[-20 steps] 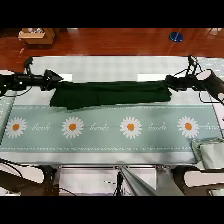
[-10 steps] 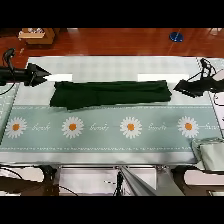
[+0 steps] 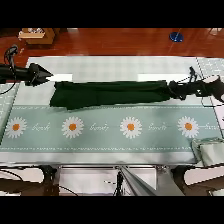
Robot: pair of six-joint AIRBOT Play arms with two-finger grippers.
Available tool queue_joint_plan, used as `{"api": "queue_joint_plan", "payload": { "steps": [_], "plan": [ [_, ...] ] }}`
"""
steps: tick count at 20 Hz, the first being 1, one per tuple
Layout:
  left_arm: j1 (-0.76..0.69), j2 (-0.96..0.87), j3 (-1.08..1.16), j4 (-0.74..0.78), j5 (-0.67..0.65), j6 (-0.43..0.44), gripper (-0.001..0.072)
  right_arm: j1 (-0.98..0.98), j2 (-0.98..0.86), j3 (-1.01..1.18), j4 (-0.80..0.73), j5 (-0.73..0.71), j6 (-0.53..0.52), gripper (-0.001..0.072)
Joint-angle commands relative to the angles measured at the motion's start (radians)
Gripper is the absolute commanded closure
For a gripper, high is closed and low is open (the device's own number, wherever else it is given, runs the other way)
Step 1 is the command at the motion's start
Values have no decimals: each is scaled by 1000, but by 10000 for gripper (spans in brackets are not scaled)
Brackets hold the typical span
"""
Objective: Fold the shirts.
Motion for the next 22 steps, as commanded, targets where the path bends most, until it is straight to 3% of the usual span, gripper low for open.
{"api": "queue_joint_plan", "payload": {
  "steps": [1, 3, 4, 7, 8, 12, 18, 22],
  "plan": [
    [-11, 1, 1, 1, -3, -1, 191, 49, -12, 10, 93, -22, -55, 682],
    [-11, 4, 1, 0, -3, -65, 342, 32, 56, 27, 88, 26, -98, 682],
    [-17, 11, 1, 0, -4, -103, 358, 20, 107, 30, 78, 47, -100, 683],
    [-82, 51, 1, 0, -7, -115, 638, -10, 290, 30, -8, 113, -65, 683],
    [-116, 64, 1, 0, -14, -116, 680, -16, 350, 30, -53, 132, -45, 683],
    [-308, 89, 1, -23, -27, -130, 680, -16, 538, 30, -194, 245, 24, 683],
    [-643, 66, 0, -38, 166, -195, 679, -16, 721, 30, -294, 366, 105, 683],
    [-819, -1, 0, -43, 223, -220, 679, -16, 779, 30, -295, 431, 130, 683]
  ]
}}
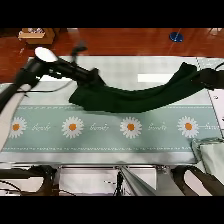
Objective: Fold the shirts.
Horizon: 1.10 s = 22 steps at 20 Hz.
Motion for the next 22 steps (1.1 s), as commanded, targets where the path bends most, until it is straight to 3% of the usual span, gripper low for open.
{"api": "queue_joint_plan", "payload": {
  "steps": [1, 11, 17, 22],
  "plan": [
    [-154, -54, 0, -8, 73, -33, 679, 0, 61, 0, -19, 78, 35, 683],
    [-356, -240, 1, -206, 180, -40, 679, 0, 187, 0, -21, 116, 92, 683],
    [-472, -359, 18, -464, 264, -34, 680, 0, 204, 0, -22, 119, 97, 683],
    [-408, -344, 35, -472, 253, 42, 682, 0, 204, 0, -33, 119, 98, 683]
  ]
}}
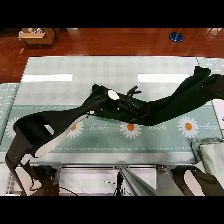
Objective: Fold the shirts.
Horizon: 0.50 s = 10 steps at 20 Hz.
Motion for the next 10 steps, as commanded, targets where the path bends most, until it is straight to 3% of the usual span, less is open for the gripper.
{"api": "queue_joint_plan", "payload": {
  "steps": [1, 5, 10],
  "plan": [
    [78, 38, 6, -12, -32, 71, 682, 2, 2, 0, -8, 2, 4, 683],
    [327, 266, 6, 218, -158, 79, 682, 3, 0, -10, 26, -20, 4, 683],
    [702, 593, 6, 441, -356, 74, 682, 32, 0, -106, 220, -196, 3, 683]
  ]
}}
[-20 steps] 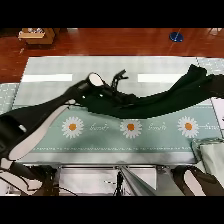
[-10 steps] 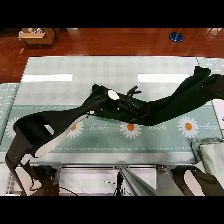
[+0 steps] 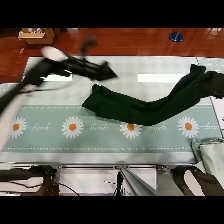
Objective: Fold the shirts.
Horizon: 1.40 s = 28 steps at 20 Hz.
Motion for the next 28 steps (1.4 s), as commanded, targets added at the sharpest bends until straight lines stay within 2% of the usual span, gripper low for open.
{"api": "queue_joint_plan", "payload": {
  "steps": [1, 3, 7, 10, 14, 17, 20, 21, 22, 23, 26, 28],
  "plan": [
    [259, 210, 0, 162, -150, 2, 681, 77, -4, -55, 95, -153, 1, 683],
    [381, 291, 0, 179, -191, 2, 681, 222, -44, -60, 63, -254, 47, 683],
    [549, 378, 0, 188, -280, 3, 681, 504, -217, -60, 9, -555, 147, 683],
    [579, 401, 0, 212, -308, 2, 681, 666, -383, -60, 40, -789, 164, 683],
    [576, 405, 0, 217, -334, 2, 681, 825, -579, -60, 164, -1099, 166, 683],
    [561, 406, 0, 217, -342, 3, 681, 906, -675, -60, 238, -1199, 166, 683],
    [538, 406, -22, 217, -341, 3, 681, 973, -723, -60, 262, -1228, 166, 678],
    [530, 406, -40, 217, -341, 3, 681, 995, -731, -60, 262, -1255, 166, 503],
    [525, 405, -65, 218, -341, 6, 681, 1018, -731, -59, 255, -1282, 162, 188],
    [522, 405, -90, 221, -341, 7, 681, 1033, -725, -51, 230, -1275, 146, 109],
    [520, 405, -166, 230, -330, 29, 681, 1004, -641, -32, 91, -1127, 88, 113],
    [521, 405, -194, 243, -305, 29, 681, 902, -544, -32, -30, -907, 89, 116]
  ]
}}
